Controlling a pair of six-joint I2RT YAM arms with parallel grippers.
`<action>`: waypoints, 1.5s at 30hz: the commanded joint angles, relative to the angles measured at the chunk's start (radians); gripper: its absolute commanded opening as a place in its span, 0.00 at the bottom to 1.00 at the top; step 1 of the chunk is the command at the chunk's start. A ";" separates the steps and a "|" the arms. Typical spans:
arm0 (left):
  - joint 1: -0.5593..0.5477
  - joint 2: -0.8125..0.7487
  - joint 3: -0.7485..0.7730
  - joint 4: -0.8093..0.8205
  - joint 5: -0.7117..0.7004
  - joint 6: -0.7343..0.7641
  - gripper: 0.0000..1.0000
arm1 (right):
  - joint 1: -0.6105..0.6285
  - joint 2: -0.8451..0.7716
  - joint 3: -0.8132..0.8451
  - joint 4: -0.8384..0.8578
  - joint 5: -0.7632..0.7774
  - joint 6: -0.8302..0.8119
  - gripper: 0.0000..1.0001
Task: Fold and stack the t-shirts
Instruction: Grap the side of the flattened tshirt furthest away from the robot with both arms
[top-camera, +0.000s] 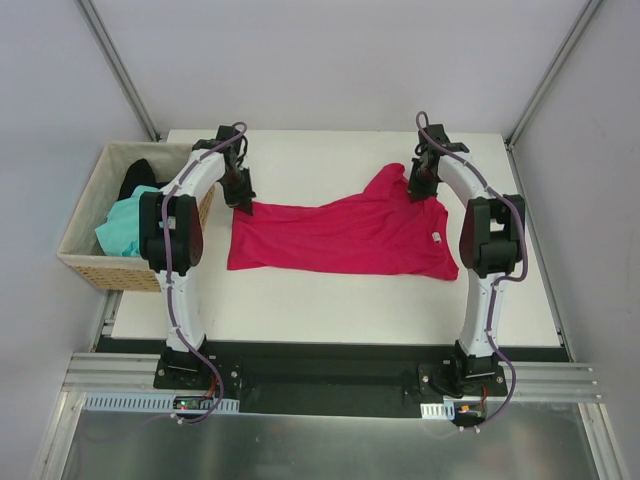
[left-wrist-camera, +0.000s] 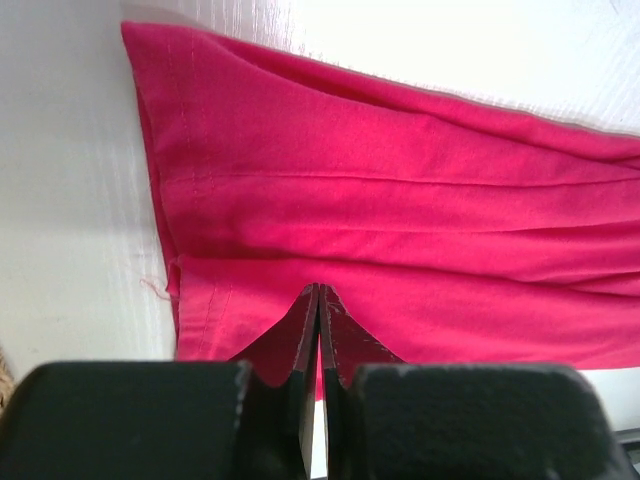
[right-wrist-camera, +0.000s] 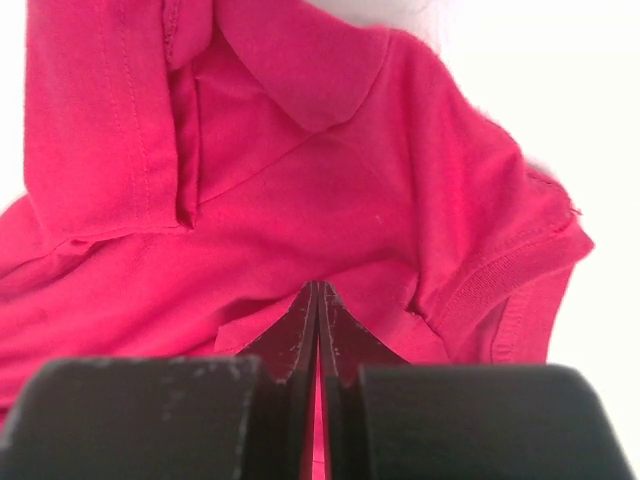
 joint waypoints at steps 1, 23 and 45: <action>0.011 0.023 0.049 -0.001 0.028 0.012 0.00 | -0.001 0.025 0.026 0.003 -0.029 0.026 0.01; 0.032 0.080 0.010 -0.004 0.051 0.008 0.00 | -0.026 0.055 -0.021 -0.006 -0.096 0.099 0.01; 0.034 -0.015 -0.149 -0.003 0.031 0.007 0.00 | -0.033 -0.080 -0.242 0.036 -0.096 0.196 0.01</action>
